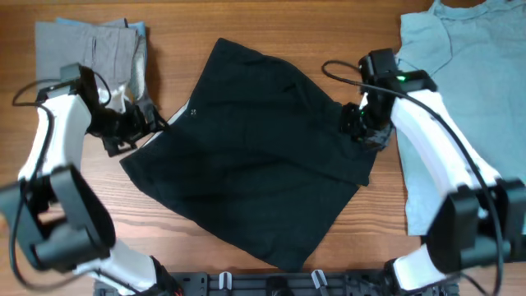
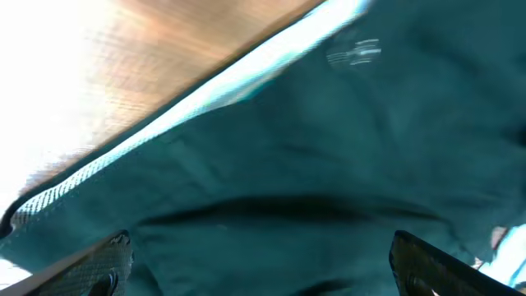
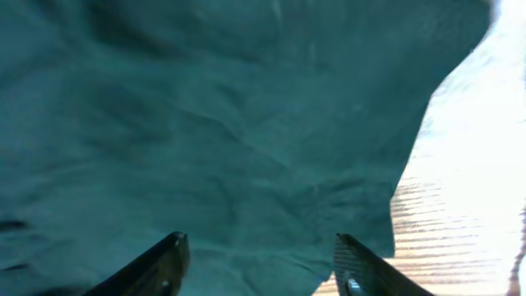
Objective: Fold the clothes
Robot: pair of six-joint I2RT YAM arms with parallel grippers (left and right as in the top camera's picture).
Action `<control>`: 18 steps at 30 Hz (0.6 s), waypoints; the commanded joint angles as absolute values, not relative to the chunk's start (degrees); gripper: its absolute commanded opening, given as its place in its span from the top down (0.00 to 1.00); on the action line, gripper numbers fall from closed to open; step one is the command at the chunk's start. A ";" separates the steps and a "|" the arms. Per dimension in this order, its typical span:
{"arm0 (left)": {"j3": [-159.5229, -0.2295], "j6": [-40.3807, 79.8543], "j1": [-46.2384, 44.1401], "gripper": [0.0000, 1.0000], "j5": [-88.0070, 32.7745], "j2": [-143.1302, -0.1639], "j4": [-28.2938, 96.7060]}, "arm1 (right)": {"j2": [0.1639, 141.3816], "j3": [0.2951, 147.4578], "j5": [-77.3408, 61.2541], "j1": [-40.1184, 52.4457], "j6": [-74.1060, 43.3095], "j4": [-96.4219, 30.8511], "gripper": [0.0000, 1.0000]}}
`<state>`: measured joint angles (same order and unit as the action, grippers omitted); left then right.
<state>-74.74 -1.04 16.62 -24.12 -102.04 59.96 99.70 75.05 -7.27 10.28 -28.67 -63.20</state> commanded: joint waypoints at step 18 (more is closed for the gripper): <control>-75.42 -2.81 8.34 0.00 -30.00 -87.74 55.27 | 110.69 71.24 0.49 11.07 -19.16 -54.35 0.44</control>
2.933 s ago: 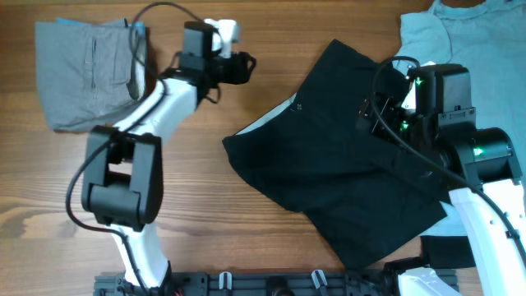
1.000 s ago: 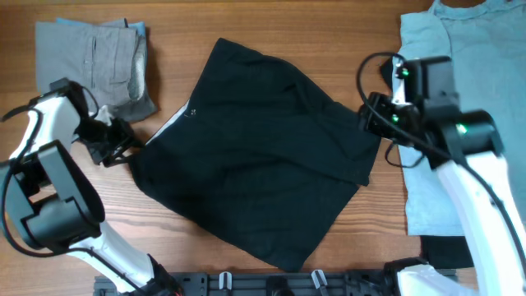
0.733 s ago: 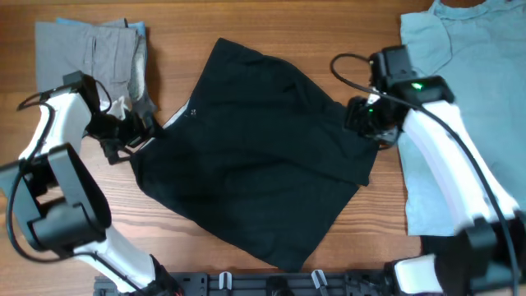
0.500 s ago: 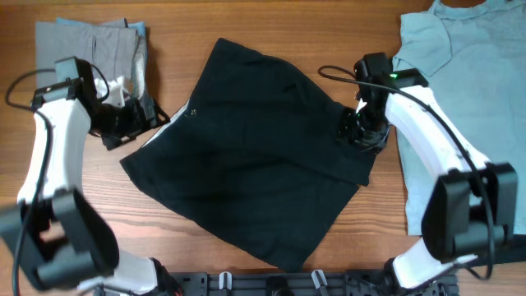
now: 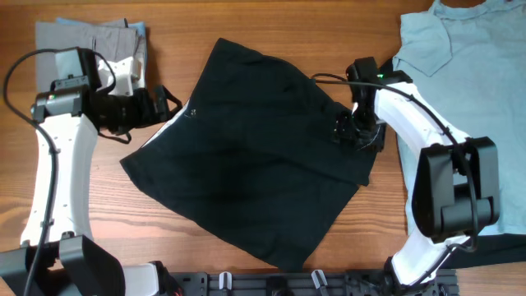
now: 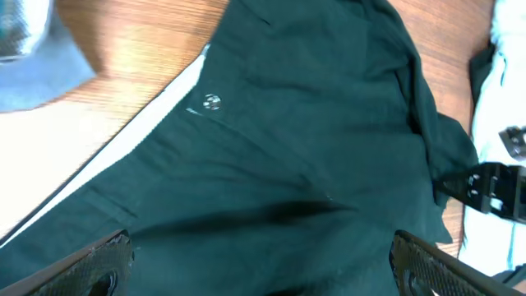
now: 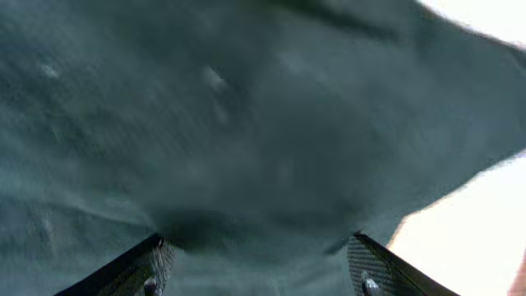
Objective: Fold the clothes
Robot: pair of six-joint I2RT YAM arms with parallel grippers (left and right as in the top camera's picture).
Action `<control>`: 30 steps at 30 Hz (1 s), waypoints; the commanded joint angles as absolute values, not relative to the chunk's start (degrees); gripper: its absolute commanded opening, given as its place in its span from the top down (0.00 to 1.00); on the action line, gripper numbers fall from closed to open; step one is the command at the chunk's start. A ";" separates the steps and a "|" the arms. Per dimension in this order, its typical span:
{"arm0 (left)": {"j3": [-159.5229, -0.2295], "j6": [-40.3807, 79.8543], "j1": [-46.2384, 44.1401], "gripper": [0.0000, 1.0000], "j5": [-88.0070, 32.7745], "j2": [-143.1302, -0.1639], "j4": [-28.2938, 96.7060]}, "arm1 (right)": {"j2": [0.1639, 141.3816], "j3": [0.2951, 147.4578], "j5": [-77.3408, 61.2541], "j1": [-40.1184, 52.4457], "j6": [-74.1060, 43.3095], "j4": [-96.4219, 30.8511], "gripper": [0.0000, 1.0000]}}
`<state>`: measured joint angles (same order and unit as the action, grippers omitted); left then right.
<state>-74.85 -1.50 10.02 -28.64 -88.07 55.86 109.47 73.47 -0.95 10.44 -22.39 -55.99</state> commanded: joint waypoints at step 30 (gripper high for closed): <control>-75.22 -4.32 -6.63 0.43 -18.96 -105.43 23.27 | 99.15 94.80 -11.60 0.99 -12.14 -63.07 0.03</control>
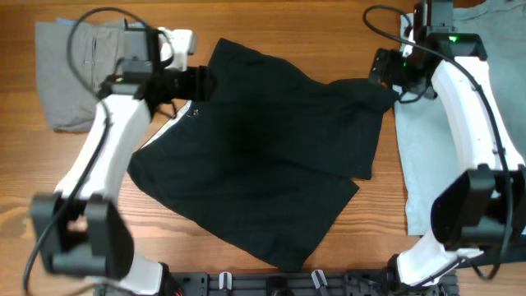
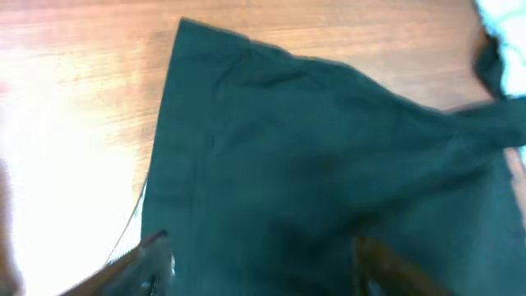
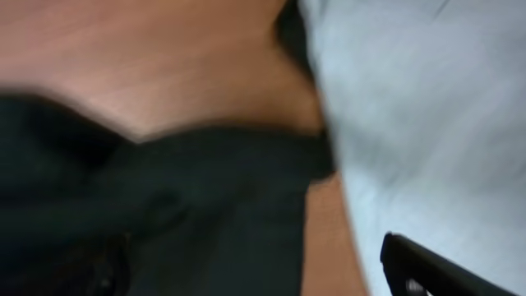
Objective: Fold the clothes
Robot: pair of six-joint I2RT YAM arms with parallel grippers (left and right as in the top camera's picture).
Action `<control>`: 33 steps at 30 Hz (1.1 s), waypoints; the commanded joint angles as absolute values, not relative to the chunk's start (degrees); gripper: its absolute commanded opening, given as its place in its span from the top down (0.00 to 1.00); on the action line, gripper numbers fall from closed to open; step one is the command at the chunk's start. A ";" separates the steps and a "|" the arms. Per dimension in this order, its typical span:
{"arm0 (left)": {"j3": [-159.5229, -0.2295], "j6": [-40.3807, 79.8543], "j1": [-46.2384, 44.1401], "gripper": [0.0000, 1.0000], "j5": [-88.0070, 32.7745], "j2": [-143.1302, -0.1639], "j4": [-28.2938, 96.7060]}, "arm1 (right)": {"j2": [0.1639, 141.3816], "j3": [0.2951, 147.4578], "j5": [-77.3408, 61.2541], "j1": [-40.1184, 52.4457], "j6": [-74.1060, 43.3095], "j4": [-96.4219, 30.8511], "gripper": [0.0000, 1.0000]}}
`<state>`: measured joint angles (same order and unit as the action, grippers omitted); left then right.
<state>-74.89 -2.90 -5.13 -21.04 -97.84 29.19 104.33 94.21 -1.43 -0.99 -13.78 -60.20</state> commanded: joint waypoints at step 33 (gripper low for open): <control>-77.97 9.47 4.40 0.64 -0.05 -121.51 6.48 | 106.78 93.08 -5.96 6.42 -23.29 -64.07 0.00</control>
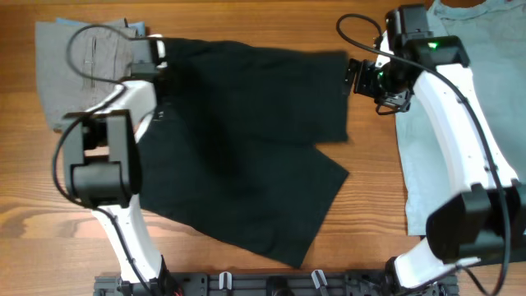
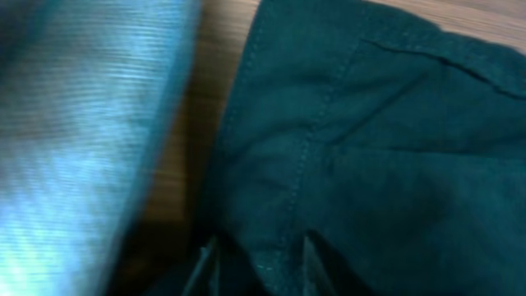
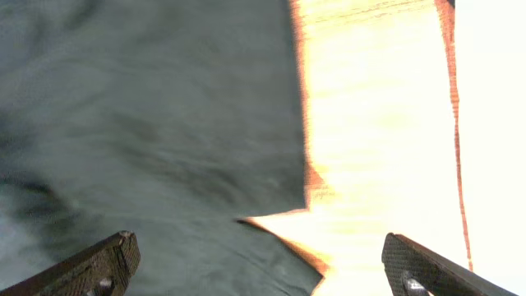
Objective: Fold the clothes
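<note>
Black shorts [image 1: 246, 140] lie spread flat on the wooden table, one long edge running along the back. My left gripper [image 1: 156, 64] is at the shorts' back-left corner. In the left wrist view the gripper [image 2: 256, 255] is shut on the dark hem [image 2: 394, 148], with cloth between its narrow fingers. Just off the shorts' back-right corner is my right gripper [image 1: 362, 78]. In the right wrist view that gripper [image 3: 263, 267] stands wide open over the cloth's edge [image 3: 148, 123] and holds nothing.
A folded grey garment [image 1: 82, 66] lies at the back left, touching the shorts' corner. It shows as a pale blur [image 2: 74, 123] in the left wrist view. A light blue-grey shirt [image 1: 460, 49] covers the right side. Bare wood [image 1: 386, 205] shows between it and the shorts.
The shorts' back edge now lies straight along the back instead of peaking toward the right gripper. The left gripper has moved to the back-left corner and narrowed onto the hem. The right gripper stands apart from the cloth.
The shorts lay diagonally with one gripper at each side. The left gripper then hung above the left edge while the right one was low on the right corner. That corner was later drawn to the back right. Now the shorts lie squared, with the left corner gripped.
</note>
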Robot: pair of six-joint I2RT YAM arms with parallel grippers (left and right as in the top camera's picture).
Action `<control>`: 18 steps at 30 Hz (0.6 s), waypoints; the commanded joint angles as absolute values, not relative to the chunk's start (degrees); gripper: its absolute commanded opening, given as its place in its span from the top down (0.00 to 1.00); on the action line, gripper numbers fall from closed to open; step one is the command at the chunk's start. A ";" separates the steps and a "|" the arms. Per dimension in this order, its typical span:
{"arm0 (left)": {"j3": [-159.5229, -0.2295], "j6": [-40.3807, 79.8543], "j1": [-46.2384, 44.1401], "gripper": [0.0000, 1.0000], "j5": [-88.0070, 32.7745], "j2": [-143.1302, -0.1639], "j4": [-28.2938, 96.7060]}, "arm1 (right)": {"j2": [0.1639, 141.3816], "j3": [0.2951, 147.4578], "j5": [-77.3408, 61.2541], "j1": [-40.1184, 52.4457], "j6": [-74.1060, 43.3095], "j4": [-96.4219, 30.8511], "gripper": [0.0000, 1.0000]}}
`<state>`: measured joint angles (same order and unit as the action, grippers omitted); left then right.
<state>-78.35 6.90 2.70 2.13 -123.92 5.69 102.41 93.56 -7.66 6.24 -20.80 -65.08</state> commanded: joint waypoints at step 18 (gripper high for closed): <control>-77.97 9.47 3.97 0.15 -7.92 -92.68 22.22 | 123.35 92.40 -11.75 6.81 -25.21 -62.04 0.25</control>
